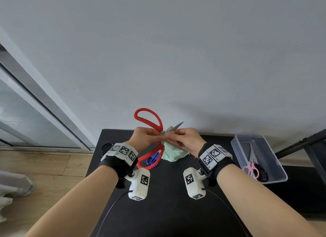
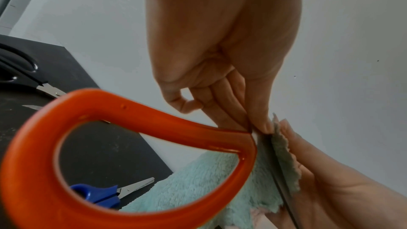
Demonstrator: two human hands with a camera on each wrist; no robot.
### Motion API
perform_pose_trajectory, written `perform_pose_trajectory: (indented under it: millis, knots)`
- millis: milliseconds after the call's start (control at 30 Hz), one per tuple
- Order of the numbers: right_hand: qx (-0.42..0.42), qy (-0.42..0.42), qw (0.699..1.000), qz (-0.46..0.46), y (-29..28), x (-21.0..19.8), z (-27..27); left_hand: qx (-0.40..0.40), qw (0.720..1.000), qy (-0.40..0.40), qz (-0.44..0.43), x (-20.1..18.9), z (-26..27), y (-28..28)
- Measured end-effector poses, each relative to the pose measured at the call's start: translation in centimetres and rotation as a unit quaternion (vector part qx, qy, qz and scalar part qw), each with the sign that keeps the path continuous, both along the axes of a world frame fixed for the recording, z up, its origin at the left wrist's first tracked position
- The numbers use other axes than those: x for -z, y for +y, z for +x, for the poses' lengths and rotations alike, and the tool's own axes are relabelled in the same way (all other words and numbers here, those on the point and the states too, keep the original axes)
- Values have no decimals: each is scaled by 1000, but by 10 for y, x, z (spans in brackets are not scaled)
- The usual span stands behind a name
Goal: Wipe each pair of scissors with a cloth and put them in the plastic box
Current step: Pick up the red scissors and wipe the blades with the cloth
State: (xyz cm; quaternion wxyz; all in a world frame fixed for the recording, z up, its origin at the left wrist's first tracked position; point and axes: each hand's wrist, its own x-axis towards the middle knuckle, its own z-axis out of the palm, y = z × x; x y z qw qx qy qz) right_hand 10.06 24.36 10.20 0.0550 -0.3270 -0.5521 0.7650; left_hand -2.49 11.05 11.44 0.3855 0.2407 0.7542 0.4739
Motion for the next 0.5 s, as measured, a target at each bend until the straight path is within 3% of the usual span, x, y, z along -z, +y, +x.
perform_pose_trajectory:
  millis: [500]
  knots:
    - [33, -22, 996, 80, -5, -1, 1, 19, 1000, -4, -17, -1, -7, -6]
